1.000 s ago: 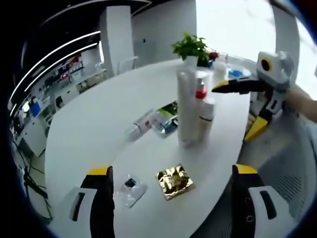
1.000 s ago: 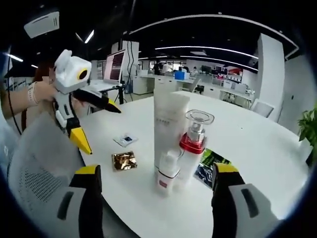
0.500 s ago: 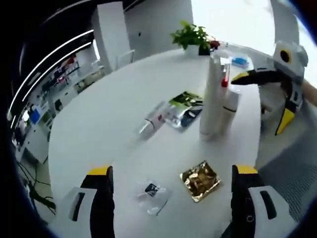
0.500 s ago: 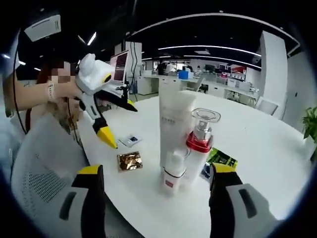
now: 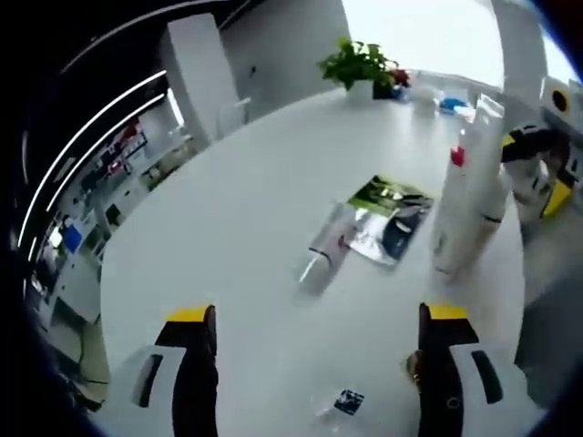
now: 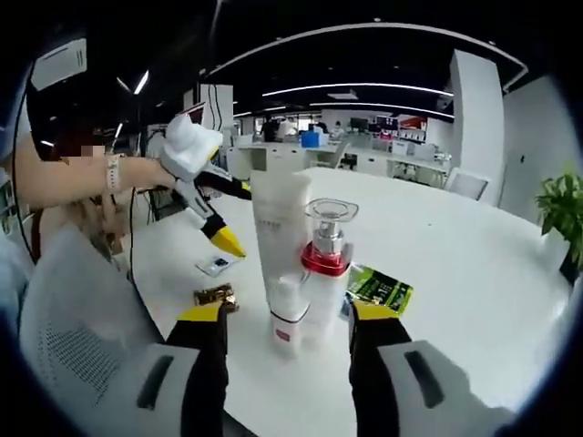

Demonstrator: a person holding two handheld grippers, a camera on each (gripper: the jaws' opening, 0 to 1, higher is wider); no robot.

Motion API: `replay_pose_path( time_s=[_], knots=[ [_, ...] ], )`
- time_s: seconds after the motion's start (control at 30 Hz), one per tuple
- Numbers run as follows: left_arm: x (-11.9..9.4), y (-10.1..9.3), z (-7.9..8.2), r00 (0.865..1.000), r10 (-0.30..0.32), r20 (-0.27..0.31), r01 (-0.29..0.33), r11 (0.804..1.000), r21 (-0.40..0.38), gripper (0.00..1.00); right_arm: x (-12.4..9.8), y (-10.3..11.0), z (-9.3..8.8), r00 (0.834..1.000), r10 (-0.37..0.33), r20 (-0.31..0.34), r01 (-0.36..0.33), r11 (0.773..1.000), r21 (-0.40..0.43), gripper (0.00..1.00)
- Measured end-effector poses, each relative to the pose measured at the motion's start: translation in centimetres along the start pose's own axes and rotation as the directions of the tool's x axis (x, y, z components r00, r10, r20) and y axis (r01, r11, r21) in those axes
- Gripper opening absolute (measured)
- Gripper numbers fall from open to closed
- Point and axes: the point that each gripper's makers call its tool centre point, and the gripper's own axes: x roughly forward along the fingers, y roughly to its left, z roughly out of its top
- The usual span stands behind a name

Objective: Arrange the skincare products in the storage area until every visible bottle or jar stands upright without overlapping.

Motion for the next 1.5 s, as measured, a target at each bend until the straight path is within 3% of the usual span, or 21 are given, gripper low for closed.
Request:
replay_pose_path(
  time_s=[0.13, 0.3, 0.57, 0.77, 0.93, 1.07, 1.2, 1.37, 1.5],
  knots=[
    [1.8, 0.9, 1.0, 1.000, -0.002, 0.018, 0.002, 1.000, 0.031, 0.78, 0.2, 0.2, -0.1, 1.000, 0.011, -0.010, -0.012, 0.999, -0.031, 0.44],
    [4.0, 1.3, 1.9, 0.999, -0.031, 0.015, 0.030, 0.996, 0.079, 0.67, 0.0, -0.5, -0.2, 1.000, 0.004, 0.002, -0.004, 1.000, 0.003, 0.38],
    [7.4, 0.0, 1.5, 0.987, -0.152, -0.056, 0.157, 0.981, 0.117, 0.57, 0.1, -0.5, 0.0, 1.000, 0.006, 0.017, -0.006, 1.000, 0.030, 0.35],
    [9.3, -0.6, 1.2, 0.973, -0.216, -0.078, 0.223, 0.969, 0.101, 0.41, 0.1, -0.9, 0.0, 1.000, -0.007, 0.018, 0.006, 0.999, 0.038, 0.35],
    [9.2, -1.7, 1.3, 0.965, -0.247, -0.087, 0.254, 0.963, 0.085, 0.30, 0.2, -1.0, -0.2, 1.000, -0.010, 0.010, 0.009, 0.999, 0.037, 0.35],
    [9.6, -1.5, 1.1, 0.957, -0.276, -0.093, 0.281, 0.959, 0.042, 0.28, 0.3, -0.9, -0.1, 1.000, -0.005, 0.013, 0.004, 0.999, 0.047, 0.35],
    [9.9, -2.0, 0.6, 0.946, -0.300, -0.119, 0.308, 0.950, 0.054, 0.27, 0.3, -0.8, -0.2, 1.000, -0.004, 0.010, 0.004, 0.999, 0.046, 0.35],
    [10.3, -2.1, 0.0, 0.942, -0.306, -0.138, 0.313, 0.949, 0.033, 0.25, 0.3, -0.9, -0.2, 1.000, -0.009, 0.007, 0.009, 0.999, 0.052, 0.35],
    [10.3, -2.5, 0.2, 0.943, -0.311, -0.121, 0.316, 0.949, 0.017, 0.21, 0.3, -1.0, -0.3, 1.000, -0.011, 0.005, 0.010, 0.999, 0.048, 0.34]
  ],
)
